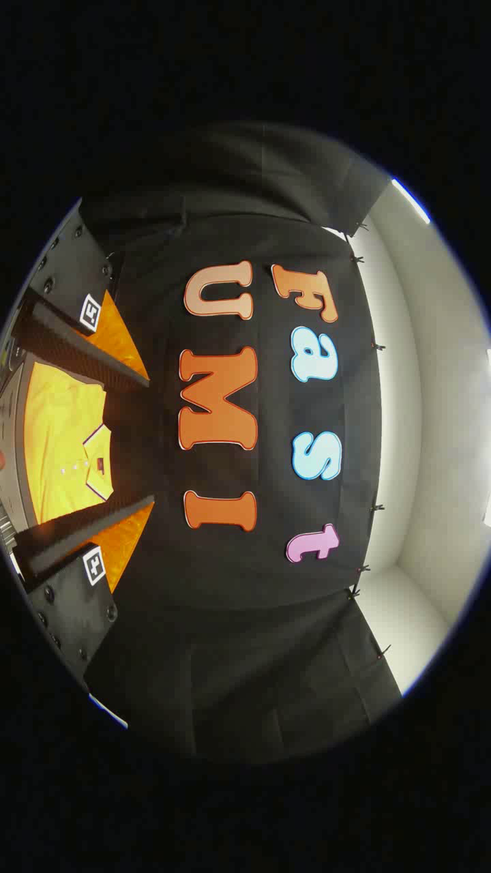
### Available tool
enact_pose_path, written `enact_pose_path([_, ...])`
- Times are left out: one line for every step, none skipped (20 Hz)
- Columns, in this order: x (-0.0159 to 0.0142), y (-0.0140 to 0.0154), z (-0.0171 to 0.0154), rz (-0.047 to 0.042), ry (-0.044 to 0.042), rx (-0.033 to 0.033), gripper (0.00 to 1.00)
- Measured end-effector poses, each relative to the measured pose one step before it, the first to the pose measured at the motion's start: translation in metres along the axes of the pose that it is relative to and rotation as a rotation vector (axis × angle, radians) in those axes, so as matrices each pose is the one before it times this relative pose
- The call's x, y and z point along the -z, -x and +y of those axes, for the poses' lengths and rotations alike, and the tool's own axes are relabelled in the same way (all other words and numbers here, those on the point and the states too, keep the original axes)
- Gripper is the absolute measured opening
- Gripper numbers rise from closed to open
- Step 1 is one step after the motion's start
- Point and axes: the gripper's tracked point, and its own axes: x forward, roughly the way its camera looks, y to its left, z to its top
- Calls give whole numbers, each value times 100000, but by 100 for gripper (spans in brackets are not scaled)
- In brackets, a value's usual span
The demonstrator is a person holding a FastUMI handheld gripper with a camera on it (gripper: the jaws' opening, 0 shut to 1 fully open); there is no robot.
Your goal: Put the clothes into the washing machine and then close the washing machine lid.
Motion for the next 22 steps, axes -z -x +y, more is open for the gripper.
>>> enact_pose_path([-112, -65, 34, -64, 374, -132, 98])
enact_pose_path([-19, -103, 79, -41, 380, 55, 98])
enact_pose_path([63, -25, 85, 20, 286, -240, 98])
enact_pose_path([-93, -55, 185, -85, 118, -220, 98])
enact_pose_path([-17, -42, 80, -139, 59, -259, 98])
enact_pose_path([102, 37, 16, 80, 25, -238, 98])
enact_pose_path([14, -34, -64, 332, 52, 52, 98])
enact_pose_path([89, 42, -60, 111, -97, 11, 98])
enact_pose_path([-37, -98, -23, 230, -155, 131, 98])
enact_pose_path([108, 31, -77, 252, -60, 206, 98])
enact_pose_path([-34, -41, -100, -180, 4, 268, 98])
enact_pose_path([-38, -36, -91, 60, -51, -13, 98])
enact_pose_path([40, 136, -27, 185, -175, 38, 98])
enact_pose_path([2, 7, -122, -82, -206, 78, 98])
enact_pose_path([-30, -88, -94, -15, -190, 126, 98])
enact_pose_path([95, 0, -125, 154, -189, 174, 98])
enact_pose_path([-32, -55, -66, 126, -213, 77, 98])
enact_pose_path([218, -7, -171, 287, -219, 110, 98])
enact_pose_path([235, -116, -122, 839, -217, 406, 98])
enact_pose_path([305, -147, -27, 652, -375, -251, 98])
enact_pose_path([177, -165, 53, 441, -370, -140, 98])
enact_pose_path([333, -244, -192, 784, -309, 154, 98])
